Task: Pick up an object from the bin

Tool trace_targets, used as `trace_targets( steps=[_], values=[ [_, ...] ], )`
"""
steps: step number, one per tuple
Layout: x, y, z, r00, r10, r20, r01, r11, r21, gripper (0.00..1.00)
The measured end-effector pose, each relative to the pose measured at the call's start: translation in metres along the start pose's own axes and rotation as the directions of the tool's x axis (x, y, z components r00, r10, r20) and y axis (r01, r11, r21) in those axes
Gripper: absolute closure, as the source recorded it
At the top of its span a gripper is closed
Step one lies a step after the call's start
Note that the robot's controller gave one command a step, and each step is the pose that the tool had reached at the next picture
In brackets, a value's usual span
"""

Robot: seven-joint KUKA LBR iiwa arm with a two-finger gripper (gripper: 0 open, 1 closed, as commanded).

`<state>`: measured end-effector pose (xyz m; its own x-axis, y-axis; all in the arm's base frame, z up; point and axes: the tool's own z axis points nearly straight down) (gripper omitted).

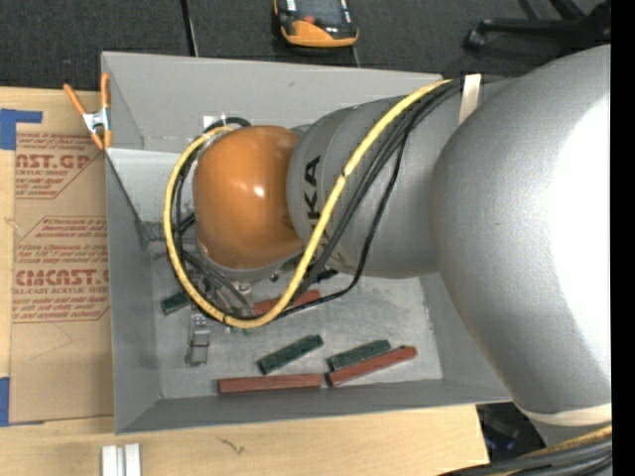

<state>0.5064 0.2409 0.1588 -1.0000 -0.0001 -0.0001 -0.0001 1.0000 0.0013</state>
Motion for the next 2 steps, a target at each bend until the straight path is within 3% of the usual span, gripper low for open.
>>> trace_targets(
  steps=[1,2],
  values=[
    [-0.043,-0.003,0.047,0.992,-0.13,0.006,0.13,0.992,-0.001,0.0],
    [-0.07,-0.004,0.032,0.979,-0.204,-0.001,0.204,0.979,0.001,0.0]
  ],
)
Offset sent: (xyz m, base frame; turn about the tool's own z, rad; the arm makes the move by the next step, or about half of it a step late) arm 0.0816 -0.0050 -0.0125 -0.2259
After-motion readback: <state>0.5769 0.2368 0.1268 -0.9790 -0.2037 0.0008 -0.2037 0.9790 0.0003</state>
